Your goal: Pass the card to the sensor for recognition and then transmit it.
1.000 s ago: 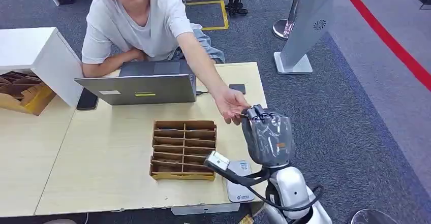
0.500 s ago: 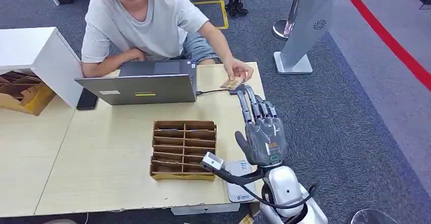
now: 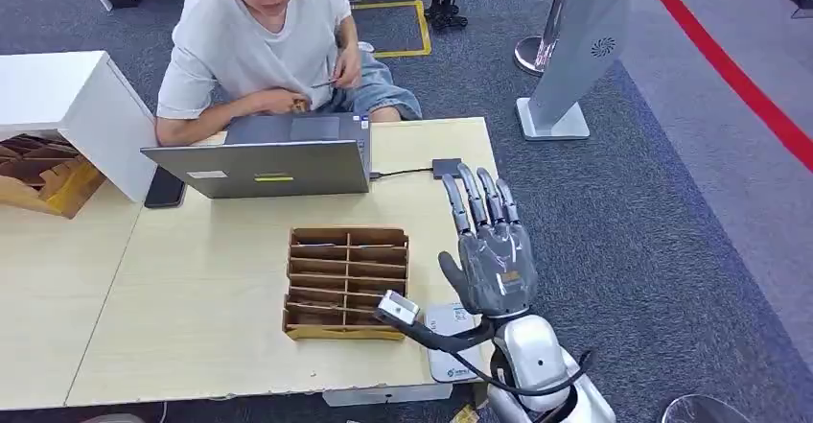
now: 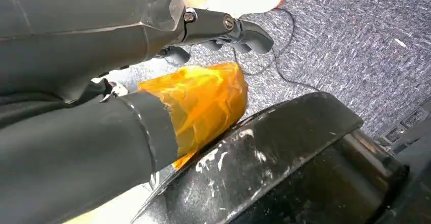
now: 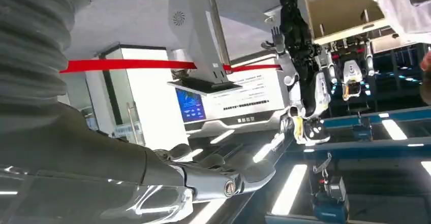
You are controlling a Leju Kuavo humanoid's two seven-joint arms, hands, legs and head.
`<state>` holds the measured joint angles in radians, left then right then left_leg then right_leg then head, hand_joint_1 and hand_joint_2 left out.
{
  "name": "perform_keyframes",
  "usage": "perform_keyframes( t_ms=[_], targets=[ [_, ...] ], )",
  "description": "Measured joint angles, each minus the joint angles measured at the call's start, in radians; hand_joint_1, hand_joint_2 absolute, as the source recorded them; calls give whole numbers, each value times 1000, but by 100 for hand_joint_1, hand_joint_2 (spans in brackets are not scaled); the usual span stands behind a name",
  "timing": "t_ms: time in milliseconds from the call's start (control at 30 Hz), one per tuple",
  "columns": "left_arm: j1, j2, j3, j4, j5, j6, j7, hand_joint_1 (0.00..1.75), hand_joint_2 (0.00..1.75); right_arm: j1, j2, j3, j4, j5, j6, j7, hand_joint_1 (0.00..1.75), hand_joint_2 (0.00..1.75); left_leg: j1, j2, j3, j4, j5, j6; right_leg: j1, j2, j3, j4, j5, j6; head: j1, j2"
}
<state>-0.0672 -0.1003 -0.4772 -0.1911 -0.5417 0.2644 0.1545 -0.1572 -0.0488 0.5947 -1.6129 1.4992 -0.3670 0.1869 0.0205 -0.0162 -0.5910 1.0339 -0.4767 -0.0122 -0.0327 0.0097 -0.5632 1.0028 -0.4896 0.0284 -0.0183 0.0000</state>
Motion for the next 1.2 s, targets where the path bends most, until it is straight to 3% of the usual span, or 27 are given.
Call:
perform_keyframes(
  t_ms=[233,733,1200],
  targets=[
    [0,0,0,0,-4,-1,0,0,0,1,0,4,-1,-29,0,-11,0,175,0,0,0,0,0,0,0,0,0,0,0,0,0,0],
    [-1,10,32,0,-23,-32,-29,0,0,45,0,73,-102,-378,72,-141,0,175,0,0,0,0,0,0,0,0,0,0,0,0,0,0],
    [-2,10,51,0,-39,-38,-30,0,0,55,0,115,-137,-448,94,-159,0,175,0,0,0,0,0,0,0,0,0,0,0,0,0,0]
  ],
)
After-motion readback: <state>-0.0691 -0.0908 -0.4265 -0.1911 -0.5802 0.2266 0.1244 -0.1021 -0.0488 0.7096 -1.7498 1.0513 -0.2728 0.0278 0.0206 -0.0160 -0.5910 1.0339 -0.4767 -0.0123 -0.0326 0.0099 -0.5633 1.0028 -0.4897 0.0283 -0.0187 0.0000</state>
